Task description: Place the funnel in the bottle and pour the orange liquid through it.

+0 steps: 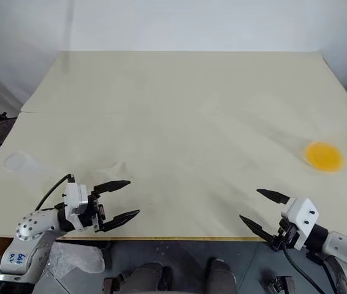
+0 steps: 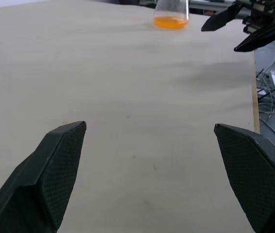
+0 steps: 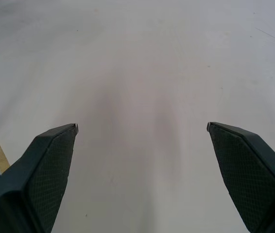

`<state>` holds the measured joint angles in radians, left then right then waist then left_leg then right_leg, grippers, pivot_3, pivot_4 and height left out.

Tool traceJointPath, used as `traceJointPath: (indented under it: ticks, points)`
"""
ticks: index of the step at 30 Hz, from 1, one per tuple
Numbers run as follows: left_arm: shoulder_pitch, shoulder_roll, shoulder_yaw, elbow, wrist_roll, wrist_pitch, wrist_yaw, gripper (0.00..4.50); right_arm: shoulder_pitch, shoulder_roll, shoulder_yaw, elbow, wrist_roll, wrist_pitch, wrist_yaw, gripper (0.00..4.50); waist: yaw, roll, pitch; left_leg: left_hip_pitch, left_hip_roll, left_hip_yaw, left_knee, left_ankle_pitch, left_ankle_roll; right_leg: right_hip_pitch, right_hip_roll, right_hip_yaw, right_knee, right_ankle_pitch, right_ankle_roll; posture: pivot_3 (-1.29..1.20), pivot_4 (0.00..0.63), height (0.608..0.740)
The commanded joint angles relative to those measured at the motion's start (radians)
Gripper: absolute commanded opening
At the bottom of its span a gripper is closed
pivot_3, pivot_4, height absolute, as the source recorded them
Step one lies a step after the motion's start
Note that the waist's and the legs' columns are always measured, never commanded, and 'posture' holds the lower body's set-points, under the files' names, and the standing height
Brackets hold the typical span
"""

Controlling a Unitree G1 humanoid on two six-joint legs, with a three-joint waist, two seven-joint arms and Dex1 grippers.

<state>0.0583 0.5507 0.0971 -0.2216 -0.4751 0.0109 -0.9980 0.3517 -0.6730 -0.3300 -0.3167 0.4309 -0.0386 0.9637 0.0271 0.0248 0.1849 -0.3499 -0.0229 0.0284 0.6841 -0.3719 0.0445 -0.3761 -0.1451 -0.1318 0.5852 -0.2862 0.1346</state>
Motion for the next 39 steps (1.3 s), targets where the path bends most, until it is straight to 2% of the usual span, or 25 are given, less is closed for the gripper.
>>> traceJointPath:
  ticks: [1, 7, 12, 16, 20, 26, 30, 34, 39]
  points:
    - [-0.009, -0.007, 0.004, -0.015, -0.020, -0.008, -0.002, 4.50, -0.001, 0.001, -0.028, -0.038, 0.028, 0.007, -0.010, 4.46, 0.000, 0.000, 0.000, 0.000, 0.000, 0.000, 0.000, 0.000, 0.000, 0.000, 0.000, 0.000, 0.000, 0.000, 0.000, 0.00, 0.150, 0.740]
    - [-0.010, -0.013, 0.009, -0.068, -0.031, 0.062, 0.057, 4.50, -0.018, -0.003, -0.020, -0.050, 0.041, 0.029, -0.017, 4.46, 0.000, 0.000, 0.000, 0.000, 0.000, 0.000, 0.000, 0.000, 0.000, 0.000, 0.000, 0.000, 0.000, 0.000, 0.000, 0.00, 0.150, 0.740]
    - [-0.031, -0.024, 0.008, -0.126, -0.043, 0.101, 0.102, 4.50, -0.089, -0.013, 0.013, -0.018, 0.043, 0.053, -0.003, 4.46, -0.001, 0.000, 0.000, 0.001, 0.000, 0.001, 0.000, 0.000, 0.000, 0.000, 0.000, 0.001, 0.000, 0.000, 0.000, 0.00, 0.150, 0.740]
    - [0.004, -0.101, 0.066, -0.208, -0.020, 0.061, 0.238, 4.50, -0.150, -0.009, 0.049, -0.006, 0.053, 0.082, 0.014, 4.46, -0.001, 0.000, 0.000, 0.001, 0.000, 0.001, 0.000, 0.000, 0.000, 0.000, 0.000, 0.001, 0.001, 0.000, 0.000, 0.00, 0.150, 0.740]
    - [0.157, -0.148, 0.185, -0.332, -0.087, 0.096, 0.349, 4.50, -0.201, -0.002, 0.100, 0.003, 0.065, 0.117, 0.034, 4.46, -0.007, -0.001, 0.000, 0.001, 0.001, 0.001, 0.000, 0.000, 0.000, 0.000, 0.000, 0.002, 0.001, 0.000, 0.000, 0.00, 0.150, 0.740]
    - [0.355, -0.142, 0.375, -0.448, -0.250, 0.155, 0.410, 4.50, -0.292, 0.005, 0.165, 0.067, 0.066, 0.128, 0.085, 4.46, -0.001, -0.004, 0.002, 0.000, 0.001, 0.001, 0.003, 0.000, 0.000, 0.000, -0.001, 0.004, 0.000, 0.000, 0.000, 0.00, 0.150, 0.740]
    - [0.453, -0.126, 0.493, -0.442, -0.276, 0.144, 0.393, 4.50, -0.350, 0.013, 0.197, 0.126, 0.059, 0.115, 0.121, 4.46, 0.002, -0.005, 0.002, -0.003, 0.001, -0.002, 0.008, -0.001, 0.000, 0.001, -0.003, 0.003, -0.002, 0.000, 0.000, 0.00, 0.150, 0.740]
    - [0.609, -0.157, 0.693, -0.412, -0.317, 0.115, 0.373, 4.50, -0.429, 0.024, 0.232, 0.223, 0.049, 0.087, 0.178, 4.46, -0.010, -0.006, 0.003, -0.002, 0.003, -0.001, 0.008, -0.003, 0.000, 0.001, -0.003, 0.004, -0.002, 0.000, -0.001, 0.00, 0.150, 0.740]
    - [0.646, -0.201, 0.797, -0.383, -0.343, 0.098, 0.420, 4.50, -0.451, 0.036, 0.244, 0.261, 0.051, 0.065, 0.209, 4.46, 0.001, -0.006, 0.003, -0.003, 0.004, -0.001, 0.009, -0.005, 0.000, 0.001, -0.003, 0.003, -0.004, -0.001, -0.002, 0.00, 0.150, 0.740]
